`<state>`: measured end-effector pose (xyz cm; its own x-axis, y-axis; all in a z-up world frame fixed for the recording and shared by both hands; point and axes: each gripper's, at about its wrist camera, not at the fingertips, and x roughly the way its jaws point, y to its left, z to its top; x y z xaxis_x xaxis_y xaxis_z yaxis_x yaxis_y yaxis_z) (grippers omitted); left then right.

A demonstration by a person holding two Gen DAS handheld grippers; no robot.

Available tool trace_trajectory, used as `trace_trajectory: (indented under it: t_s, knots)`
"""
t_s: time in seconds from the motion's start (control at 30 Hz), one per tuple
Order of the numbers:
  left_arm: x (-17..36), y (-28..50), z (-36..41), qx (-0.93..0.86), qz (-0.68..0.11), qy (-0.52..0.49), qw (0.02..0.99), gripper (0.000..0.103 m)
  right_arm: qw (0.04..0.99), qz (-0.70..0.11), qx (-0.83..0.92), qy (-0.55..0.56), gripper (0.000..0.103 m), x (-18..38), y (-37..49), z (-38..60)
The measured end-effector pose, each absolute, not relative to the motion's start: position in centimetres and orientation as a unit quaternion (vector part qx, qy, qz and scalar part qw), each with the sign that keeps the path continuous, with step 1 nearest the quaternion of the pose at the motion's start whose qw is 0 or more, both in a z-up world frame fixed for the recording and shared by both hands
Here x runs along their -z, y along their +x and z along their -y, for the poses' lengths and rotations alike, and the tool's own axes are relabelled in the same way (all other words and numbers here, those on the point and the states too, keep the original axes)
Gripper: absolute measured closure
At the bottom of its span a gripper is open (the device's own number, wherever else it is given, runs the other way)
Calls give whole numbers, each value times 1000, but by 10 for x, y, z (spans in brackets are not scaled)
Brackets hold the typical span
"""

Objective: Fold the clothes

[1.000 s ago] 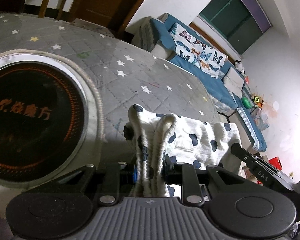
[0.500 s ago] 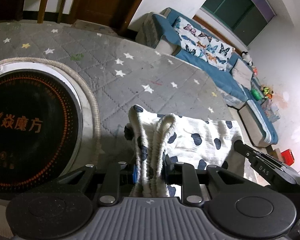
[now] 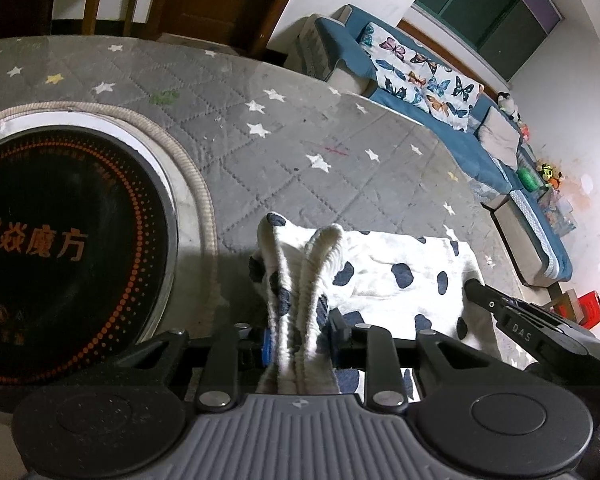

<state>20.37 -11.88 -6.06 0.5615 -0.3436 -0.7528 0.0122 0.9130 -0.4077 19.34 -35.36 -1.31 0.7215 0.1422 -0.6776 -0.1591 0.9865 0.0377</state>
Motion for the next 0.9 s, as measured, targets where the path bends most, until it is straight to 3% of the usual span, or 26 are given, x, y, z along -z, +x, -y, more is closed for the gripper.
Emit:
trace_trajectory:
  t_s: [0.6,0.9]
  knots:
    - [61,196,127,105,-458,-165,867,72,927,-367,-77,-6,90,22,197,358]
    - [62,195,127,115,-457,-158,868,72,929,-363,-77,-3,91,24,192,361]
